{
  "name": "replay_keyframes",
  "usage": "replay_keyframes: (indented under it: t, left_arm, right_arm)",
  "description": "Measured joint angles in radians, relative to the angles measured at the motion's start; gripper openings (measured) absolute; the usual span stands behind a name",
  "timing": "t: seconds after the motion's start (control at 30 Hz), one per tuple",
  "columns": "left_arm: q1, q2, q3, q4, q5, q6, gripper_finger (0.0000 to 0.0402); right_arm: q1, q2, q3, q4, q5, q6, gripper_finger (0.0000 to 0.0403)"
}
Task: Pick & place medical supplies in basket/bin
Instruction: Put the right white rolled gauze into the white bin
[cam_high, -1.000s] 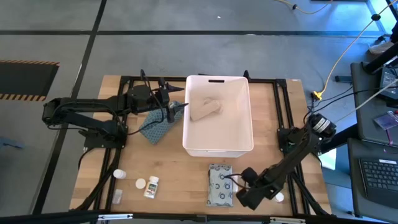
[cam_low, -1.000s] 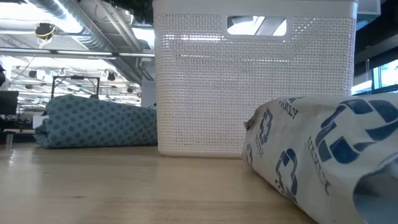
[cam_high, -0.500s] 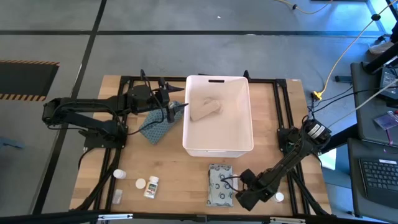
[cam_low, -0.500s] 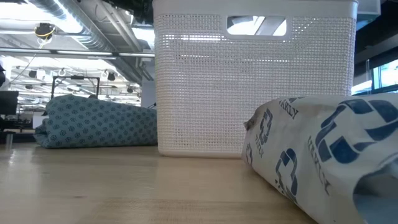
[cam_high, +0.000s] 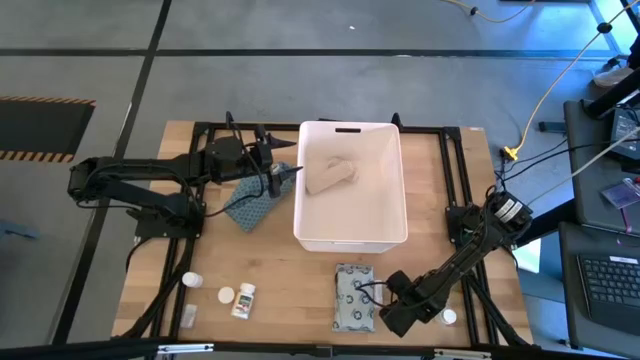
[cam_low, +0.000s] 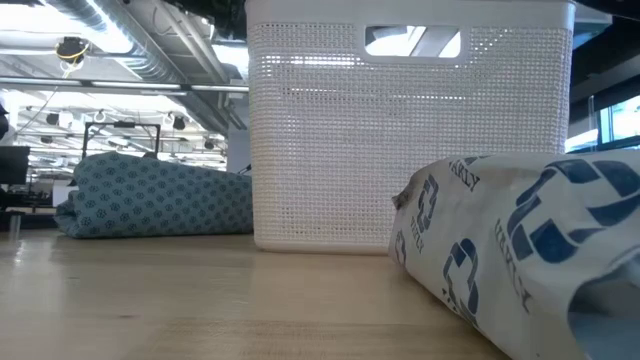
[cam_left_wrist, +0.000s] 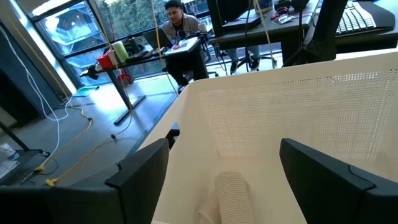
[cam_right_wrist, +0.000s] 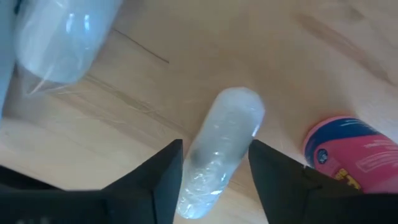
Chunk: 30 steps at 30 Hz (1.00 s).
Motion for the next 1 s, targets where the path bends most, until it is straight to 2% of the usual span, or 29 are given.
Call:
replay_keyframes:
  t: [0.8, 1.0]
  left_arm:
    - [0.0, 0.0, 0.0, 0.0, 0.0, 0.0, 0.0301]
    - [0.0, 0.0, 0.0, 0.0, 0.0, 0.0, 0.0301]
  right_arm:
    - [0.0, -0.002, 0.0, 0.006, 0.019, 0.0, 0.0052]
    - [0.0, -0.001, 0.019, 0.002, 0.018, -0.035, 0.0042]
